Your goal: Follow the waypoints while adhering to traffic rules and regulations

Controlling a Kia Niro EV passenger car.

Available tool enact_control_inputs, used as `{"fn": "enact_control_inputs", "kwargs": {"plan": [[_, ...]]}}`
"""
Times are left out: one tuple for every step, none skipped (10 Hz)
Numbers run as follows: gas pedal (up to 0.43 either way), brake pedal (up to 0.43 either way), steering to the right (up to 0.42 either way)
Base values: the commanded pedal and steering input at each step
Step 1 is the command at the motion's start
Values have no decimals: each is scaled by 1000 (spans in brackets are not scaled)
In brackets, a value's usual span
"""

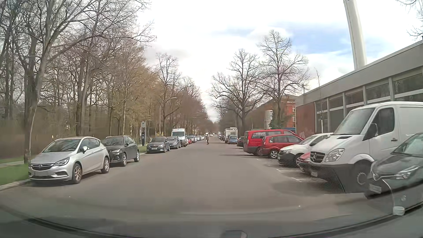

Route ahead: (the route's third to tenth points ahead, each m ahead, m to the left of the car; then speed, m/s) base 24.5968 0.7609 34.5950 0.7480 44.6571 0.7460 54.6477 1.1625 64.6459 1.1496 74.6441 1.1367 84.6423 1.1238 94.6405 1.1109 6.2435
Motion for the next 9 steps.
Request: {"fn": "enact_control_inputs", "kwargs": {"plan": [[138, 0, 9], [138, 0, 7], [138, 0, 6], [138, 0, 6], [118, 0, 6], [79, 0, 6], [79, 0, 6], [67, 0, 6], [67, 0, 6]]}}
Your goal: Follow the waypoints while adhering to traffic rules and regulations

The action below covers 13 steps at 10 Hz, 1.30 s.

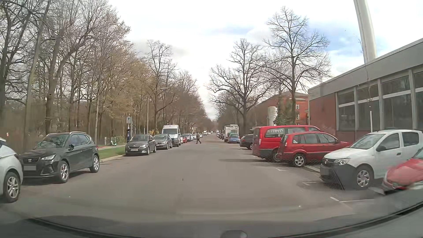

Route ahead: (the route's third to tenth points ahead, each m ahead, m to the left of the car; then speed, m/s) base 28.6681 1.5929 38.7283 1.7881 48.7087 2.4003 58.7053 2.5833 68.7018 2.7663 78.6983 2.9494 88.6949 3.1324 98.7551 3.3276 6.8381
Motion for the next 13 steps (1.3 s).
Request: {"fn": "enact_control_inputs", "kwargs": {"plan": [[67, 0, 6], [67, 0, 3], [67, 0, 1], [59, 0, 1], [59, 0, 1], [59, 0, 1], [47, 0, 1], [28, 0, 1], [0, 0, 1], [0, 0, 1], [0, 0, 1], [0, 0, 1], [0, 0, 2]]}}
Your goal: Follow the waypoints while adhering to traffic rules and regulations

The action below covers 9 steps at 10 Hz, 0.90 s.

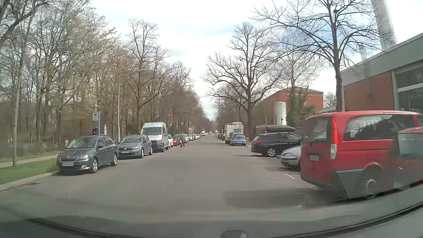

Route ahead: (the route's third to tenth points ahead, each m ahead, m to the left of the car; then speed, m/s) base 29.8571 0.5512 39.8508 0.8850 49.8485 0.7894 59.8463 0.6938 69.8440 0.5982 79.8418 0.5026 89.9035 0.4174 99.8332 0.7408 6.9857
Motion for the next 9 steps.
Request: {"fn": "enact_control_inputs", "kwargs": {"plan": [[0, 0, 2], [0, 0, 2], [0, 0, 2], [0, 0, 1], [0, 0, 1], [0, 0, 1], [0, 0, 1], [0, 0, 2], [0, 0, 2]]}}
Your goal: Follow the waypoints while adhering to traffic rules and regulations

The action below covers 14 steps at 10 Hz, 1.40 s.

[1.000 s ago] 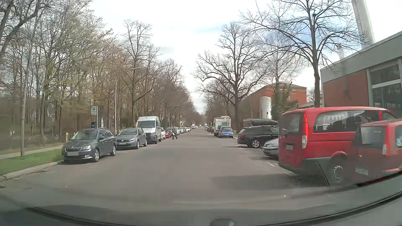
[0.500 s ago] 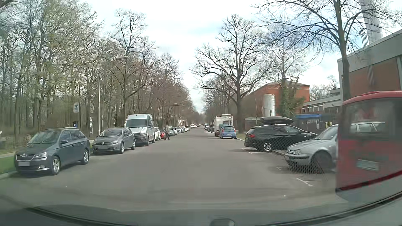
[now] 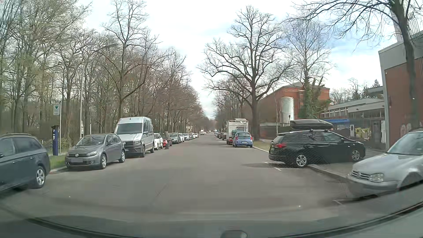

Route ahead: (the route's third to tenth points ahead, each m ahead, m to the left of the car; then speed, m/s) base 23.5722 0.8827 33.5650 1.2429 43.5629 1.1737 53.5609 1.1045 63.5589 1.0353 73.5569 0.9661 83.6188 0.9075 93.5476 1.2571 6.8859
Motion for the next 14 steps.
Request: {"fn": "enact_control_inputs", "kwargs": {"plan": [[0, 0, 1], [0, 0, 0], [0, 0, -5], [0, 0, -5], [0, 0, -5], [0, 0, -5], [0, 0, -5], [0, 0, -5], [0, 0, -6], [0, 0, -5], [0, 0, -6], [0, 0, -5], [0, 0, -5], [0, 0, -5]]}}
